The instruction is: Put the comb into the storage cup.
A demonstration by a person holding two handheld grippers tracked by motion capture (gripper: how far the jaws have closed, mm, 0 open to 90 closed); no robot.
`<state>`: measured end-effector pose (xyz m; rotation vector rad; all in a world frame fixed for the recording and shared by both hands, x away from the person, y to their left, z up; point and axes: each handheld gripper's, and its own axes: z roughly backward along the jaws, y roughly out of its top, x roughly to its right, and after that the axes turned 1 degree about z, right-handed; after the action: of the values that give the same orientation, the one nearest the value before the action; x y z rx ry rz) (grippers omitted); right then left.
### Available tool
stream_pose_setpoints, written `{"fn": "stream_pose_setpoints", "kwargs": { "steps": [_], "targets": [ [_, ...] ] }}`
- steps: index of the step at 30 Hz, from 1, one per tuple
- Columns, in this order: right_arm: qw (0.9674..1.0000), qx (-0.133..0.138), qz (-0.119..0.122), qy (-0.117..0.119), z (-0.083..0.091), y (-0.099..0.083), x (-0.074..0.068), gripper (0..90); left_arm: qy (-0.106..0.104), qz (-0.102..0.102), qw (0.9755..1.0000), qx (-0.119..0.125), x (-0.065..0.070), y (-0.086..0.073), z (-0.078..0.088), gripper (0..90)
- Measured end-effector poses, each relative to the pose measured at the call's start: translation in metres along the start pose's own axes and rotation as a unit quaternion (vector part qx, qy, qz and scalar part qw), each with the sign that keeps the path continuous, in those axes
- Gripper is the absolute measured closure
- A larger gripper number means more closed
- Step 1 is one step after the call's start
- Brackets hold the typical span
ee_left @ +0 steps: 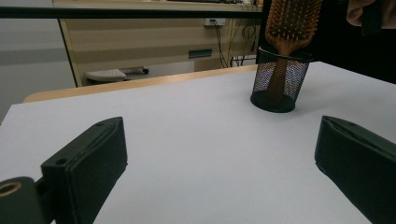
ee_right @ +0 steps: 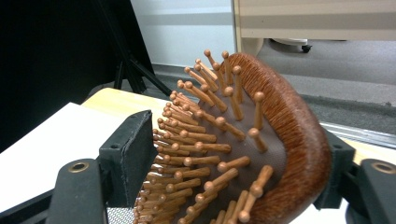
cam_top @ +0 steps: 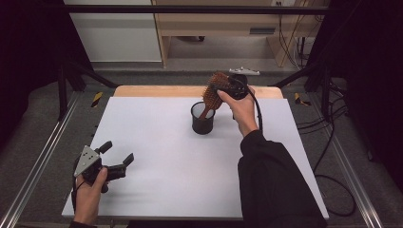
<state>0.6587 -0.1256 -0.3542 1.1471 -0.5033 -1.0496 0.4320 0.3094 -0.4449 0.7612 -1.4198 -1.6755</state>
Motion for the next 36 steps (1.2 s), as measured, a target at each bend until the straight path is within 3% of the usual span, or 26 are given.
{"fn": "stream_pose_setpoints", "kwargs": {
  "steps": [14,36],
  "targets": [
    [1.0,-0.004,-0.001,-0.008,0.0,-0.0034,0.0,14.8,0.0,0.0,1.0,0.001,-0.0002,0.0001,0.0003,2.6],
    [0.9998,0.002,0.005,-0.018,0.0042,-0.0007,-0.0027,6.0,0.001,0.0,1.0,0.001,-0.0005,0.0003,0.0008,2.6]
  ]
}}
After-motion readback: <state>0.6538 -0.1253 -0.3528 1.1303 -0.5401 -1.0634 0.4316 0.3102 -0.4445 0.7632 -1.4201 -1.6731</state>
